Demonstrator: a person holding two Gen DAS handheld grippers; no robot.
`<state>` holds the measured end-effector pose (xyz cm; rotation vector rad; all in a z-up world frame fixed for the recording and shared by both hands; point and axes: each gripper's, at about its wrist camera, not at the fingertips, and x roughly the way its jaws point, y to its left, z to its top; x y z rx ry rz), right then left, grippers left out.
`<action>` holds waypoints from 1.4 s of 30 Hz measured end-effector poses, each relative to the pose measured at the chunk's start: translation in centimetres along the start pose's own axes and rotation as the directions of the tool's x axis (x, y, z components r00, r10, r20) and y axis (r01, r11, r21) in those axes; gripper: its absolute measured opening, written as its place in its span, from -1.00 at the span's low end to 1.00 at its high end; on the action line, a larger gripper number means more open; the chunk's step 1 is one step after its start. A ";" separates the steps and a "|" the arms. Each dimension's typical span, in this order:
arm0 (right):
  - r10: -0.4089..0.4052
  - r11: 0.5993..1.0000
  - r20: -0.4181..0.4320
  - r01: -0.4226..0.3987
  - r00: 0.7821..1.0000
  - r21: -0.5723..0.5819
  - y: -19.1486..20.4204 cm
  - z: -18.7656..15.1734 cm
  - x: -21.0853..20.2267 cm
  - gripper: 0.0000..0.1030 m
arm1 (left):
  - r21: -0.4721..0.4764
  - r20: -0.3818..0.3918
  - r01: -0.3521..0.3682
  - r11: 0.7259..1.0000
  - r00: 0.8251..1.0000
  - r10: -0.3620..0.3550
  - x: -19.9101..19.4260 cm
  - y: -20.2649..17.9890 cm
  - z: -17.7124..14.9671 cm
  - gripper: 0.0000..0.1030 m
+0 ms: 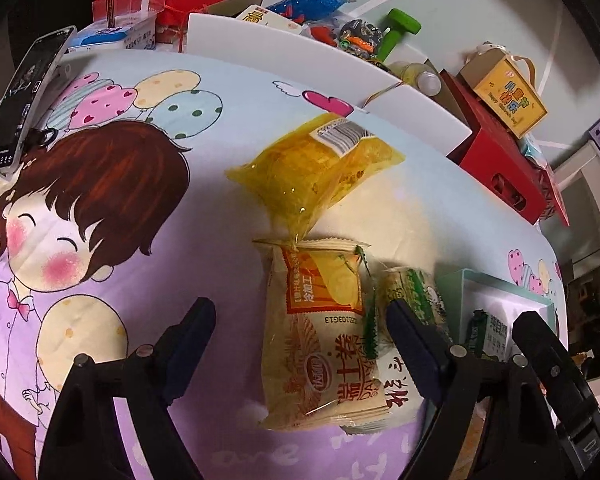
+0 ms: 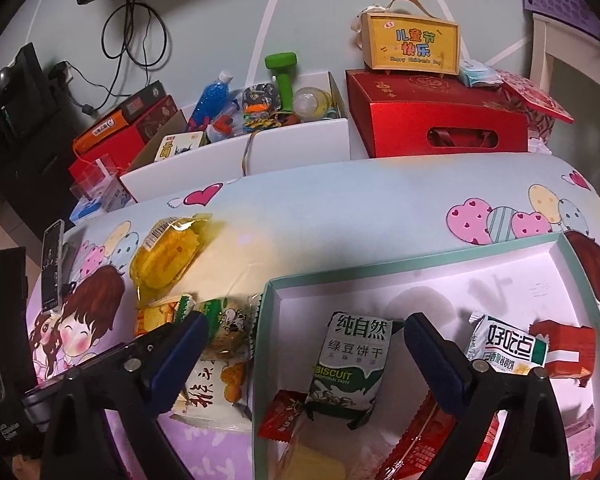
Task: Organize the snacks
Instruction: 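Grasp the yellow-orange pastry bag with the left tool while the right tool grasps the green-wrapped bun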
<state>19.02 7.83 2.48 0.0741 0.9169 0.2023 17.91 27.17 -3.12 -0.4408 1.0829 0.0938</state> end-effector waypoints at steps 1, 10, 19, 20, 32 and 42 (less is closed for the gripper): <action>0.002 1.000 -0.002 -0.002 1.000 0.002 0.0 -0.1 0.0 0.94 | 0.001 -0.001 -0.002 1.000 1.000 0.002 0.0 0.0 0.0 0.52; 0.019 1.000 -0.001 -0.019 1.000 0.008 0.1 -0.3 0.1 0.85 | 0.001 -0.007 0.066 0.998 0.998 -0.066 -0.3 -0.2 -0.4 -0.09; 0.066 0.997 0.005 -0.065 0.998 -0.046 2.7 -0.6 0.3 0.63 | -0.048 0.013 0.043 0.998 0.999 -0.042 -1.1 1.9 0.1 -0.23; 0.070 0.996 0.004 -0.069 0.998 -0.060 3.2 -0.7 0.5 0.59 | -0.048 0.019 0.025 0.999 1.000 -0.024 -1.2 2.2 0.2 -0.23; 0.079 0.981 -0.044 -0.086 0.996 -0.172 8.0 -2.2 3.1 0.37 | -0.140 0.043 0.009 0.990 0.999 -0.003 -2.1 6.4 1.0 -0.22; 0.035 0.986 -0.057 -0.044 0.998 -0.163 7.7 -2.3 4.7 0.29 | -0.143 0.038 0.029 0.989 0.999 -0.023 -2.2 7.0 1.0 -0.22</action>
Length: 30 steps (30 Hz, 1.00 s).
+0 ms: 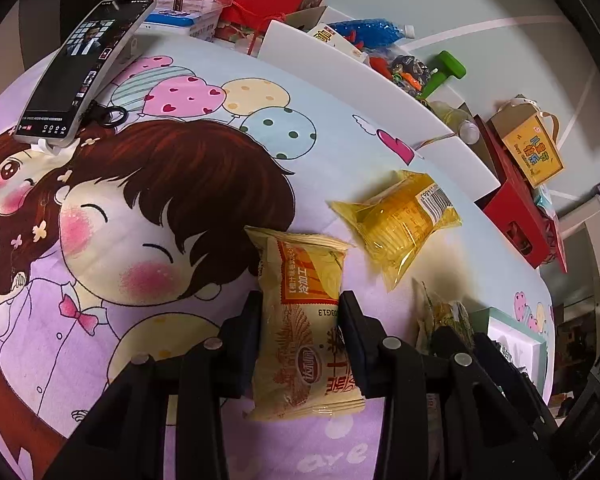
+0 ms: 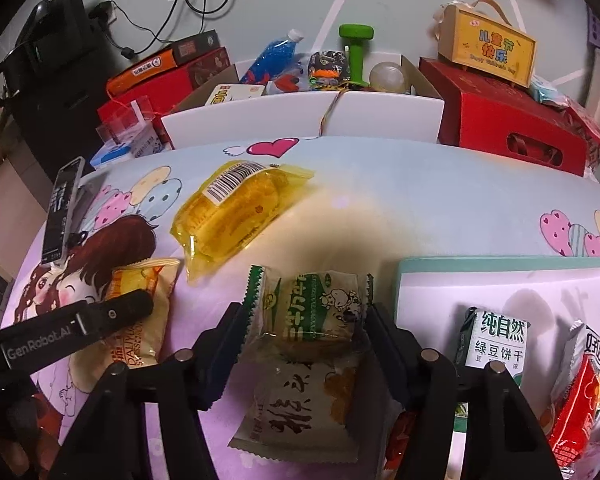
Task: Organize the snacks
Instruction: 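Grasp the yellow-orange pastry bag with the left tool while the right tool grasps the green-wrapped bun, then lift the pastry bag and green-wrapped bun off the table toward the white tray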
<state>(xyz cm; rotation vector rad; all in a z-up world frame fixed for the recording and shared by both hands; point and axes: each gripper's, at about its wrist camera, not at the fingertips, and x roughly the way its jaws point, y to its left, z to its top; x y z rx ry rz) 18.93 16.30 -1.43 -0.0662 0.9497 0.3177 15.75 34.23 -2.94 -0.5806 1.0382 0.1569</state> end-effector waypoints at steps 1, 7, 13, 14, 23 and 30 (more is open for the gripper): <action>0.001 1.000 0.000 -0.001 1.000 -0.006 0.1 0.0 0.0 0.29 | 0.000 0.000 0.000 1.000 1.000 0.000 0.0 0.0 0.0 -0.22; 0.110 0.994 -0.012 -0.110 0.994 -0.004 0.7 -0.1 -0.1 0.29 | 0.014 0.003 -0.016 1.000 1.000 0.016 0.2 -0.5 0.1 -0.22; 0.074 0.997 -0.017 -0.074 0.997 0.011 0.6 -0.3 0.8 0.29 | 0.028 -0.009 -0.022 0.999 1.000 0.023 0.7 -0.9 0.0 -0.10; 0.073 0.997 -0.017 -0.073 0.997 0.014 0.6 -0.3 1.0 0.29 | 0.034 -0.010 -0.018 0.999 1.000 0.019 0.8 -1.0 0.0 -0.02; 0.047 0.999 0.008 -0.047 0.999 -0.011 1.2 -0.5 1.7 0.31 | 0.096 -0.010 -0.069 0.993 0.997 0.071 1.5 -2.1 -0.1 0.11; 0.024 0.999 0.027 -0.023 0.999 -0.027 1.6 -0.4 2.0 0.38 | 0.094 0.004 -0.095 0.991 0.995 0.095 1.4 -1.7 0.0 0.11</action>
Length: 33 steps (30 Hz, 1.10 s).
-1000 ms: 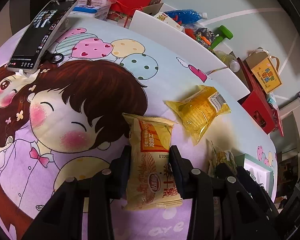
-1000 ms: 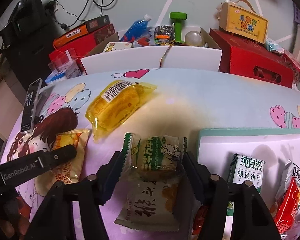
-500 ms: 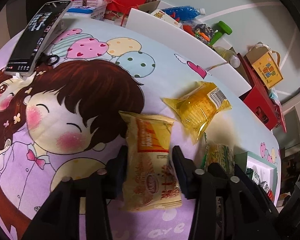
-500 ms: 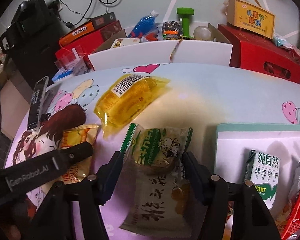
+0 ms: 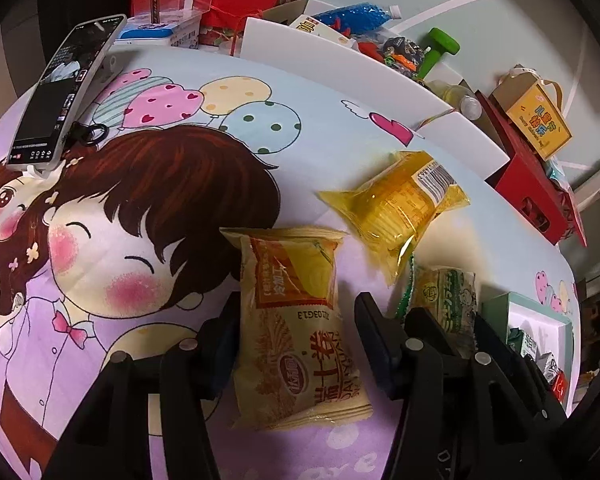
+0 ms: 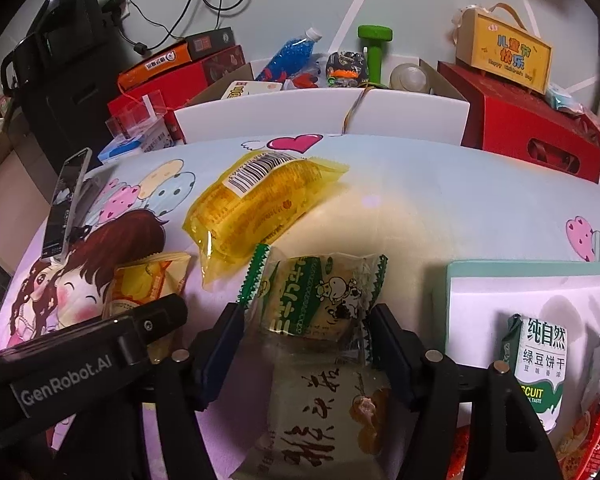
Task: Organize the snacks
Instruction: 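Lift the pastry bag and green-wrapped bun off the table toward the white tray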
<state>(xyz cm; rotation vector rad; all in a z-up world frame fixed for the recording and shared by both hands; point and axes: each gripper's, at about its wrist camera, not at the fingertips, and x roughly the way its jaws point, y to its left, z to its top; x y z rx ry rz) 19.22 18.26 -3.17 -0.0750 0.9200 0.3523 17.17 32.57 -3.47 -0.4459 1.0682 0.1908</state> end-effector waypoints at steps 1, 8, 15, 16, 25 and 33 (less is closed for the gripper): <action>-0.005 1.000 -0.002 0.005 1.000 -0.005 0.1 0.0 0.1 0.38 | 0.001 0.000 -0.010 1.000 1.000 0.010 0.0 0.0 0.0 0.11; -0.031 0.999 0.016 0.031 0.999 -0.015 0.5 0.1 0.5 0.44 | 0.006 0.008 -0.055 0.998 0.998 0.055 0.0 0.3 0.2 0.11; -0.031 0.999 0.017 0.031 0.999 -0.018 0.5 0.1 0.5 0.21 | 0.008 0.014 -0.074 0.997 0.997 0.074 0.2 0.1 0.1 0.11; -0.028 0.999 0.016 0.029 0.999 -0.020 0.5 0.1 0.5 0.19 | 0.007 0.016 -0.074 0.997 0.997 0.073 0.1 0.1 0.1 0.11; -0.028 0.999 0.028 0.029 0.999 -0.027 0.3 0.2 -0.7 0.11 | 0.007 0.014 -0.066 0.998 0.998 0.066 -0.4 -0.2 0.0 -0.19; -0.037 0.999 0.054 0.037 0.998 0.001 -0.8 0.8 -3.9 0.10 | 0.014 0.042 -0.057 0.998 0.998 0.056 -2.2 -0.7 -0.2 -0.21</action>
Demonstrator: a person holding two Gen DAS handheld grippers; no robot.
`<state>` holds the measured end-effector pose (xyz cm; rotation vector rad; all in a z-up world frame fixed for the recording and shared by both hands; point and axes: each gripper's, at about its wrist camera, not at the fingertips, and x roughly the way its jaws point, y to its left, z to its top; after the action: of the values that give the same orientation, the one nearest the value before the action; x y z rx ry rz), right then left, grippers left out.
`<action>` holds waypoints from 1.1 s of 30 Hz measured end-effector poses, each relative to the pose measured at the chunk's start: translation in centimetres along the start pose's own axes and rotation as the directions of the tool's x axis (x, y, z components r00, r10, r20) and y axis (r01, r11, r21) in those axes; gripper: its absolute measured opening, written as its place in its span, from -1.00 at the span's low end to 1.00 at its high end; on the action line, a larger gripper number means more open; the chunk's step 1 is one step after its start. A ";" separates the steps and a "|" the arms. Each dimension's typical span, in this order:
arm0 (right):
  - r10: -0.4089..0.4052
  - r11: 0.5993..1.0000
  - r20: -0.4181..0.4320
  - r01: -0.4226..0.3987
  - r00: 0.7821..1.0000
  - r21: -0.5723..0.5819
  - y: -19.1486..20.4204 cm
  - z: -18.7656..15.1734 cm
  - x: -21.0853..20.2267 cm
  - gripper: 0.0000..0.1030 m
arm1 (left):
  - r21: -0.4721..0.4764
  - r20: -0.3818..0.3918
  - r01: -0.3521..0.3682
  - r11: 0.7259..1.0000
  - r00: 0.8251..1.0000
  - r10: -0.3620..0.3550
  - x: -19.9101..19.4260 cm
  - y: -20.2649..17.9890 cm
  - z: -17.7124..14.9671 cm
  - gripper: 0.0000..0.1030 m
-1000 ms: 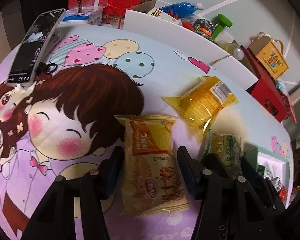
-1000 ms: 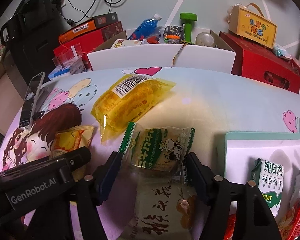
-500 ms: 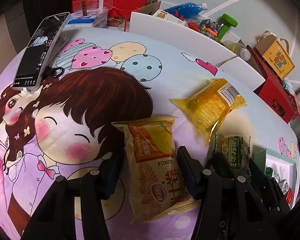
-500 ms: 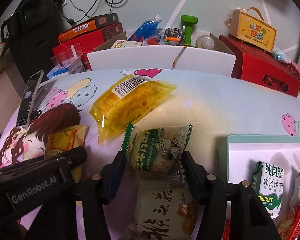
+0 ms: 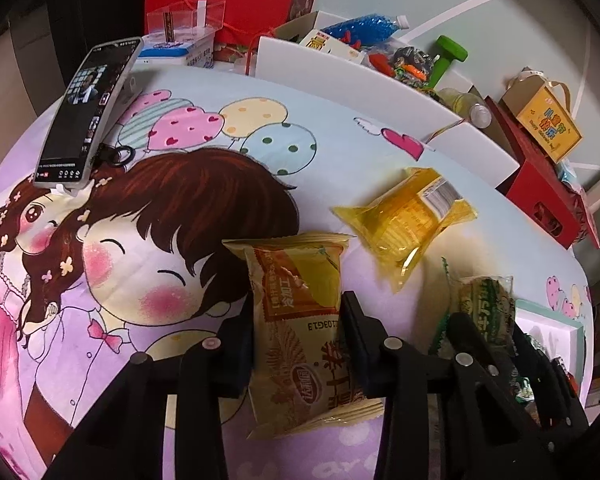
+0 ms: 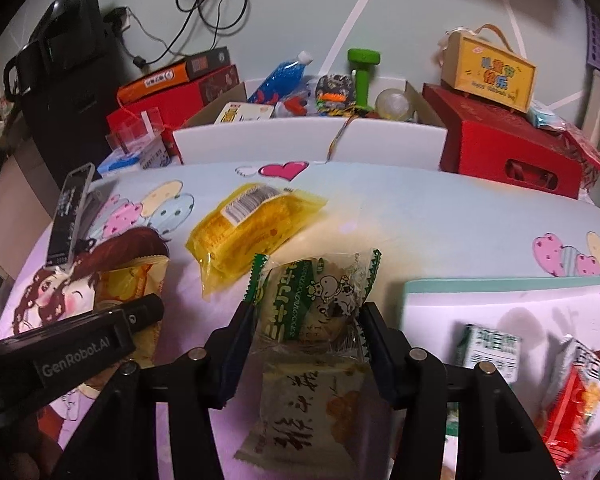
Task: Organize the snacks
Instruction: 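Lift the pastry bag and green-wrapped bun off the table toward the white tray, then lower the pastry bag and green bun into the tray and open both tools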
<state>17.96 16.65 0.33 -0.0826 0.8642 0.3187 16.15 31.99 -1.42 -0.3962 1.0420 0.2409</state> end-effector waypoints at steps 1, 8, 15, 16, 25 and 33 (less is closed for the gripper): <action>-0.003 1.000 0.004 0.003 1.000 0.001 -0.1 0.0 -0.4 0.10 | 0.006 0.004 0.003 1.000 1.000 -0.003 -0.4 -0.2 -0.1 -0.21; -0.029 0.999 0.064 0.027 0.998 0.037 -2.0 0.5 -5.0 0.10 | 0.039 0.048 0.007 0.999 0.999 -0.009 -3.1 -1.1 -0.2 -0.21; -0.077 0.993 0.145 0.064 0.986 0.098 -4.7 0.2 -9.7 0.10 | 0.093 0.086 0.005 0.996 0.996 -0.013 -5.7 -3.1 -0.6 -0.21; -0.080 0.992 0.157 0.063 0.984 0.107 -5.2 0.1 -10.4 0.10 | 0.110 0.096 0.000 0.994 0.995 -0.011 -6.1 -3.6 -0.7 -0.21; -0.194 0.959 0.198 0.143 0.961 0.245 -12.3 -0.5 -14.3 0.10 | 0.280 0.149 0.032 0.959 0.986 -0.076 -8.4 -10.3 -1.8 -0.21; -0.297 0.904 0.168 0.220 0.940 0.367 -19.1 -0.8 -14.3 0.10 | 0.414 0.104 0.092 0.906 0.984 -0.148 -6.8 -17.5 -4.3 -0.21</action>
<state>14.60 -5.08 9.56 0.1610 0.6662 -0.0784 16.03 14.31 6.20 -0.0625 0.9040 -0.0645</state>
